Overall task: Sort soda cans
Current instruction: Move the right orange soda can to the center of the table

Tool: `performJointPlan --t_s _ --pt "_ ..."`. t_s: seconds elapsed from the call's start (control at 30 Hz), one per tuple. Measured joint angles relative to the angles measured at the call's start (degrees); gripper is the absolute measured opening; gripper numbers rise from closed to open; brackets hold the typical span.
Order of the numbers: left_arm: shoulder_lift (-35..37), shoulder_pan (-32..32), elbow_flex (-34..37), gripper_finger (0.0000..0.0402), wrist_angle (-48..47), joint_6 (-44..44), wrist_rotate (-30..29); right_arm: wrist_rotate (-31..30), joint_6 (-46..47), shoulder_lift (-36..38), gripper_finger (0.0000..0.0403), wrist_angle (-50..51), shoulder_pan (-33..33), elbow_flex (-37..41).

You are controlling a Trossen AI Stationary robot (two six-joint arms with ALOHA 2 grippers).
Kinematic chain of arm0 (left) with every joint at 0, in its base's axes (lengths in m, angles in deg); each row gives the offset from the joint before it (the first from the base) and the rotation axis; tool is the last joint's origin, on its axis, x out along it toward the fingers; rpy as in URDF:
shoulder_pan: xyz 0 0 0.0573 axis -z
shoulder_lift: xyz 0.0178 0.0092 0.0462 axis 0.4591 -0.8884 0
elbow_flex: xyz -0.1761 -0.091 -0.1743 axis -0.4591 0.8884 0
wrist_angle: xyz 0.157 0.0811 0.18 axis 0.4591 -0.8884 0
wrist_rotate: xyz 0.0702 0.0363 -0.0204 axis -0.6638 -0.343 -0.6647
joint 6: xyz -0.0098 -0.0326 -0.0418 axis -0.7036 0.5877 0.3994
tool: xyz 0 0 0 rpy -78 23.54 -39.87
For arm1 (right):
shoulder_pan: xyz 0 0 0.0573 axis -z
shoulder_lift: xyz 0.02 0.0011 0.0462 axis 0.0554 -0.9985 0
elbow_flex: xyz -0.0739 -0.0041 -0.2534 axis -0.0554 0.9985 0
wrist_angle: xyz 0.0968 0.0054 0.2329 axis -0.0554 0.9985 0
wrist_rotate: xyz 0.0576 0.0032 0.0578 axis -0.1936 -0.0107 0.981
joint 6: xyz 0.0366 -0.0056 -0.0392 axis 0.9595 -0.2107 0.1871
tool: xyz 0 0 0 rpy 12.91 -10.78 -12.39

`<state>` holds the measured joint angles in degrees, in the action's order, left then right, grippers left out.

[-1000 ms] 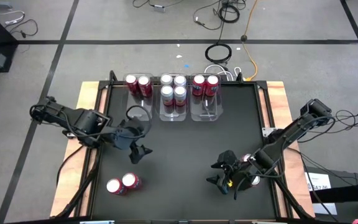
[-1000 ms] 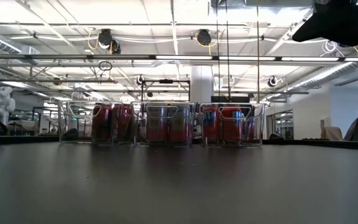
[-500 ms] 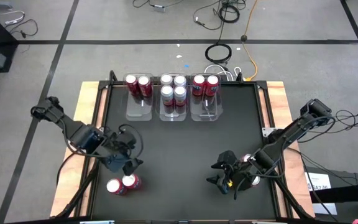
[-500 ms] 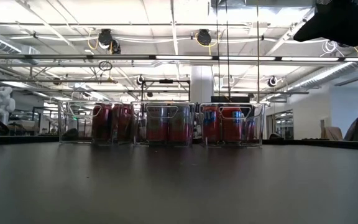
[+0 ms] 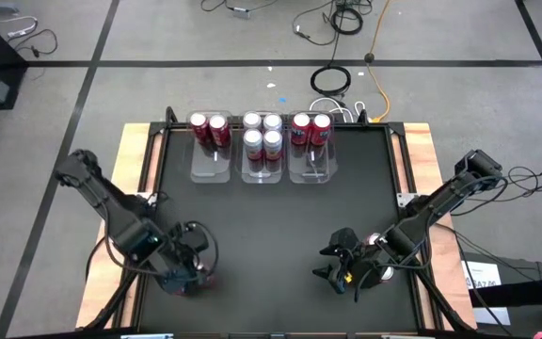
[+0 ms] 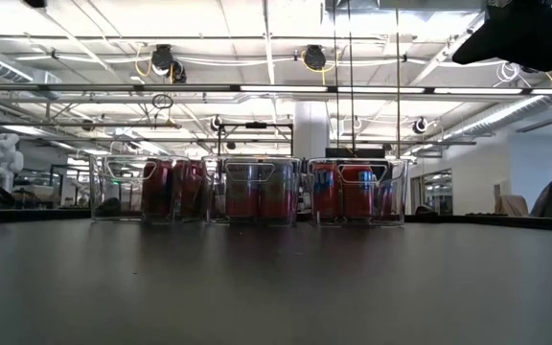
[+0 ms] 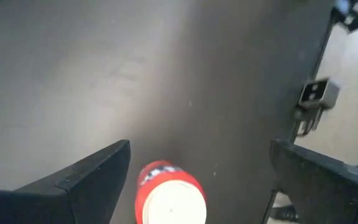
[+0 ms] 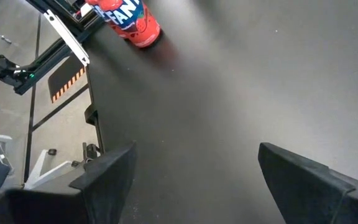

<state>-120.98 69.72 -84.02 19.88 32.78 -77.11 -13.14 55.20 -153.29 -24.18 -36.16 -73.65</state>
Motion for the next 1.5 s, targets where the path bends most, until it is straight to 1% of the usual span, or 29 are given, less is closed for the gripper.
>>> performJointPlan --t_s 0.13,0.33,0.4,0.5,0.67,0.83,1.07,1.27,1.4,1.5 --pt "-2.7 1.1 0.0 0.0393 -0.7 2.9 2.2 0.0 0.0 0.0 0.0329 0.0 0.0 0.0" --pt "-7.2 2.0 0.0 0.0393 -1.5 3.0 3.8 0.0 0.0 0.0 0.0329 0.0 0.0 0.0" --pt "-8.6 2.0 0.0 0.0393 -1.9 3.2 5.1 0.0 0.0 0.0 0.0329 0.0 0.0 0.0" --pt "-10.6 2.0 0.0 0.0393 -2.7 5.8 7.8 0.0 0.2 0.0 0.0329 0.0 0.0 0.0" --pt "-12.6 2.0 0.0 0.0393 -6.7 8.3 10.9 0.1 0.2 0.0 0.0329 0.0 0.0 0.0" --pt "-13.0 2.0 0.0 0.0393 -7.7 9.0 12.4 0.2 0.2 0.0 0.0329 0.0 0.0 0.0" --pt "-13.0 2.0 0.7 0.0393 -7.6 10.4 12.5 0.2 0.2 0.0 0.0329 0.0 -0.1 0.0" --pt "-13.1 2.0 6.0 0.0393 -3.1 10.5 17.9 0.2 0.2 0.0 0.0329 0.0 -0.2 0.0" --pt "-13.0 2.0 7.0 0.0393 -2.9 12.4 18.0 0.2 0.0 0.0 0.0329 0.0 -0.2 0.0" --pt "-13.0 1.9 7.1 0.0393 -2.8 12.4 16.7 0.2 -0.4 0.0 0.0329 0.0 -0.2 0.0"
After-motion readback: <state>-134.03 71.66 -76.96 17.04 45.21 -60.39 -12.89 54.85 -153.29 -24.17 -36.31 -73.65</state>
